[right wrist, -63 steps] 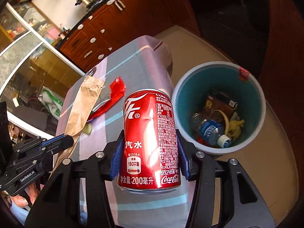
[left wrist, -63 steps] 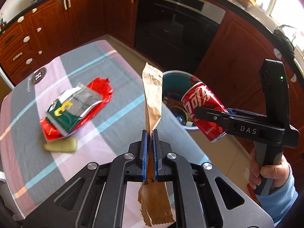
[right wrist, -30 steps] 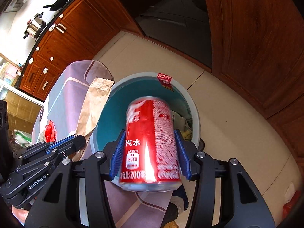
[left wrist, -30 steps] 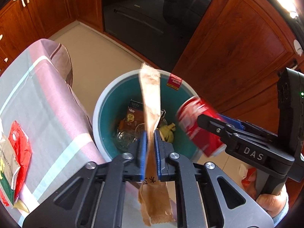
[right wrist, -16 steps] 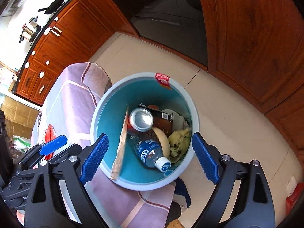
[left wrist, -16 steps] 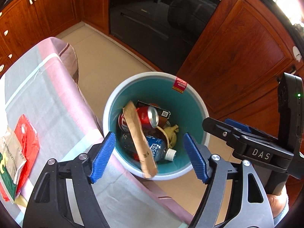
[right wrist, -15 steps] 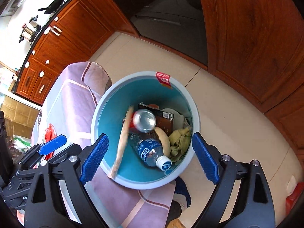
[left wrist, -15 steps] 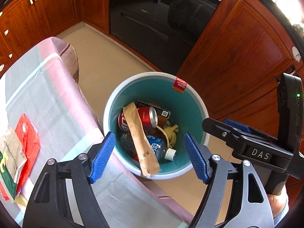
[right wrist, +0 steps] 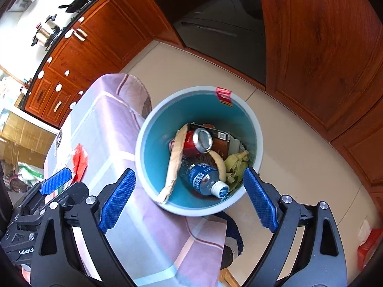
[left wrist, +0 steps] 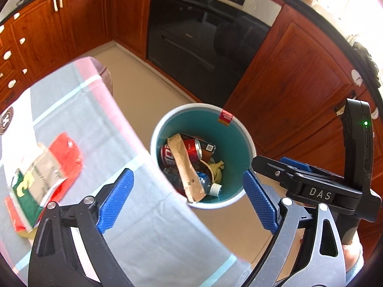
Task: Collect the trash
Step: 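Bring both tools back over the table toward the snack bags, then grasp the green snack bag with the left tool while the right tool grasps the red bag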
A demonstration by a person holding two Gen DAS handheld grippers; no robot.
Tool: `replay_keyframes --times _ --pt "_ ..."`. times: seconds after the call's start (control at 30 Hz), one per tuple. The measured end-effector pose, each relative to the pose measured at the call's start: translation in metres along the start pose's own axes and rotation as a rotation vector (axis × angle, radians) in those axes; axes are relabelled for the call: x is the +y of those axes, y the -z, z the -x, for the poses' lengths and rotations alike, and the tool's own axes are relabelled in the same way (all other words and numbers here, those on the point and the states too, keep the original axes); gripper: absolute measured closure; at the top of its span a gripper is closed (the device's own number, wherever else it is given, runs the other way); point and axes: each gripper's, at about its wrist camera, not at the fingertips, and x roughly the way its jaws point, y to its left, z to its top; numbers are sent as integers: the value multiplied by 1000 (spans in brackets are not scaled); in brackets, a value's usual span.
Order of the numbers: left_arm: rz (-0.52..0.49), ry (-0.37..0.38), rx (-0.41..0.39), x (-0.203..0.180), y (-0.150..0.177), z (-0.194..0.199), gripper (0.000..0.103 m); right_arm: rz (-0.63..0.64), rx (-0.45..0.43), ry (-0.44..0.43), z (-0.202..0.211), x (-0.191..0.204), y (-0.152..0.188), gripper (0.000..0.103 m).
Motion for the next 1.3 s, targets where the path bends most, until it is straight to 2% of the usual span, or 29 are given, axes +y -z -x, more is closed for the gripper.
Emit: replay_keyframes --times 0.23,0.43,0.6,0.8,1.13,1.3 --pt "5 -72 -41 34 22 37 8 80 9 -22 11 40 13 12" --pt "48 -157 -66 85 42 71 7 171 31 -49 6 89 24 12" --pt "68 -248 -55 127 56 79 6 238 64 -69 -7 127 31 12" --pt "53 -319 10 163 65 64 6 269 102 -80 -26 155 40 12" --pt "-33 -370 89 173 50 19 6 275 156 -77 -59 170 35 12" --pt "-11 -325 96 187 49 13 9 278 180 -84 -76 177 31 12"
